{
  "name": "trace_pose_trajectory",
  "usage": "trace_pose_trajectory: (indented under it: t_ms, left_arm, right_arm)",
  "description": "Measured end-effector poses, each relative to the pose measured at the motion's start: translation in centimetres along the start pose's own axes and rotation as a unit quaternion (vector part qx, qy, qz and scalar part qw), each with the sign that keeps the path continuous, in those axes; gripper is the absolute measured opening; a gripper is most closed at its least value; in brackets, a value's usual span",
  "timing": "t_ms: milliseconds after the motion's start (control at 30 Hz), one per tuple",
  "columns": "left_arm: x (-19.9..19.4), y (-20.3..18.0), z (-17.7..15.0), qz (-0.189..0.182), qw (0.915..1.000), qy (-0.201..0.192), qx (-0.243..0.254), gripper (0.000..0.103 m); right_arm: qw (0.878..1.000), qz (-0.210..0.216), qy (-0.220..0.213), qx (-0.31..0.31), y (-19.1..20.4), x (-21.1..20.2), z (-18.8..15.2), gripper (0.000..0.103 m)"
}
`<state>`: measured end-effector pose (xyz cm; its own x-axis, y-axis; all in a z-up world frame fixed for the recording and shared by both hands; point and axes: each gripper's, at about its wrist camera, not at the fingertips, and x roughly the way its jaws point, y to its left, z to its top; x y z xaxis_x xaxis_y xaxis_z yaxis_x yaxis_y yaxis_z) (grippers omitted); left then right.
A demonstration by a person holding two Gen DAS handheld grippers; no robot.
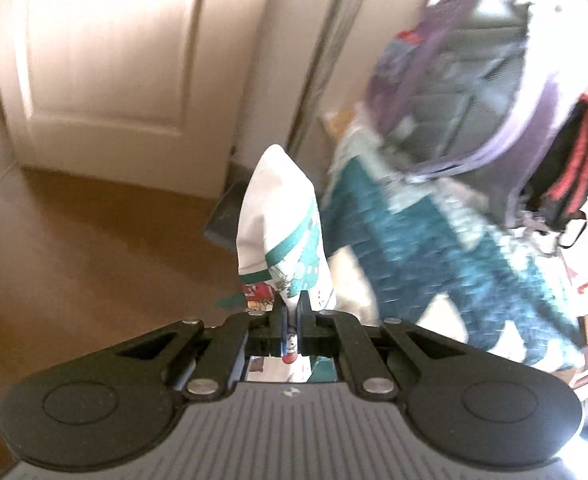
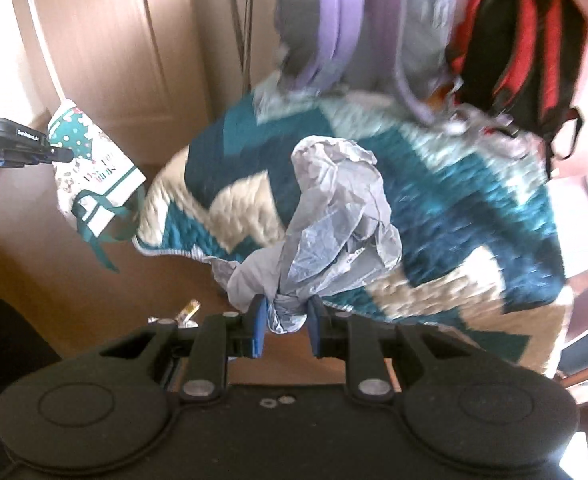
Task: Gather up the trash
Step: 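Lift the snack bag with the left tool while the right tool lifts the white plastic bag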
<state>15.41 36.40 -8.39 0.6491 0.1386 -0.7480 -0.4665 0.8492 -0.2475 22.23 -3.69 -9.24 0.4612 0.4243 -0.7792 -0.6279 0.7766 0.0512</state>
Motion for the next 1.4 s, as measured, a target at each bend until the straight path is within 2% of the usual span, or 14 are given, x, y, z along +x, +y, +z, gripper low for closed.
trace_pose_trajectory:
  t_ms: [100, 267, 467, 633, 767, 1000, 1200, 1400]
  left_arm:
    - [-2.6, -3.4, 0.6, -0.012, 0.9994, -0.01, 0.03, 0.003]
    - [-6.1, -9.8, 0.8, -0.046, 0.9958, -0.002, 0.079, 0.004]
    - [-10.2, -17.8, 0.1, -0.102, 0.9867, -0.011, 0.126, 0.004]
    - [-12.8, -25.7, -0.7, -0.132, 0.9736, -0.033, 0.183, 0.004]
    - [-15.5, -32.5, -0.5, -0.172, 0.9579, -0.049, 0.225, 0.004]
    - [-20.6, -44.3, -0.6, -0.254, 0.923, -0.089, 0.276, 0.004]
    - [-25.2, -54.2, -1.8, -0.308, 0.887, -0.12, 0.322, 0.004]
    - [-28.3, -63.2, -3.0, -0.356, 0.858, -0.135, 0.344, 0.004]
  right_arm:
    - [1.0, -0.007, -0.024, -0.011, -0.7, -3.6, 0.5, 0.02]
    - [0.998, -0.014, -0.054, -0.013, -2.5, -9.9, 1.3, 0.02]
    - [0.993, -0.047, -0.109, -0.005, -5.1, -17.1, 1.1, 0.02]
    - [0.985, -0.077, -0.152, 0.005, -7.6, -22.4, 0.4, 0.02]
    - [0.976, -0.112, -0.186, 0.014, -9.8, -26.2, -0.1, 0.02]
    - [0.957, -0.178, -0.223, 0.047, -15.5, -32.4, -0.9, 0.02]
    - [0.939, -0.243, -0.233, 0.075, -20.3, -37.2, -2.8, 0.02]
    - [0.924, -0.293, -0.219, 0.111, -24.8, -39.7, -5.0, 0.02]
